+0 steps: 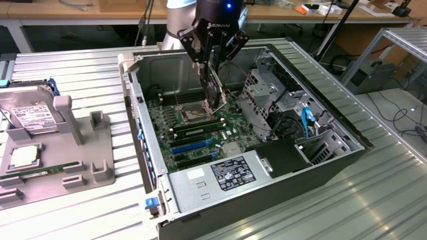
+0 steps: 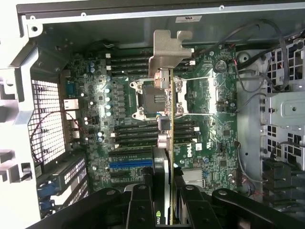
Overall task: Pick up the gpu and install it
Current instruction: 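Pick up the gpu and move the gpu toward the slot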
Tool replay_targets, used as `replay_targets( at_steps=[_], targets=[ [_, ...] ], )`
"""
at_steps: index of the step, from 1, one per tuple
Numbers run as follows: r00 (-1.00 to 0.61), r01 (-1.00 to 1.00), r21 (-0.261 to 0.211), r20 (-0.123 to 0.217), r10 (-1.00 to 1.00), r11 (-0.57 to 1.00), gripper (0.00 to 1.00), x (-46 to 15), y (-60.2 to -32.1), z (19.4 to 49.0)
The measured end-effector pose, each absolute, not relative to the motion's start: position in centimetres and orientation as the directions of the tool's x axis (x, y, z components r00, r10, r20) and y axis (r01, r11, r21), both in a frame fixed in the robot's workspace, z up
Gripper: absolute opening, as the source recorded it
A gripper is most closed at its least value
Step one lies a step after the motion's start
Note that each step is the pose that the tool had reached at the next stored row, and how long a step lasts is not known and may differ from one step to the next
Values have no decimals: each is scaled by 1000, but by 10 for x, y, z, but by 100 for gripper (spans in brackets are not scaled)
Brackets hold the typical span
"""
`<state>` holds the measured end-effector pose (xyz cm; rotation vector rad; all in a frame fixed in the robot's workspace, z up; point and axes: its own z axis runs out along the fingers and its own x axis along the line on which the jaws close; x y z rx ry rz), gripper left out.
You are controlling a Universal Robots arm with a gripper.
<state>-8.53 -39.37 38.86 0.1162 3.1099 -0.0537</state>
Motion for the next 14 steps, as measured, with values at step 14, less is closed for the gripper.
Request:
replay_targets(
  at_steps=[14],
  targets=[
    [-997,75,-37,-31,74,996,27,-75,-394,383]
  ],
)
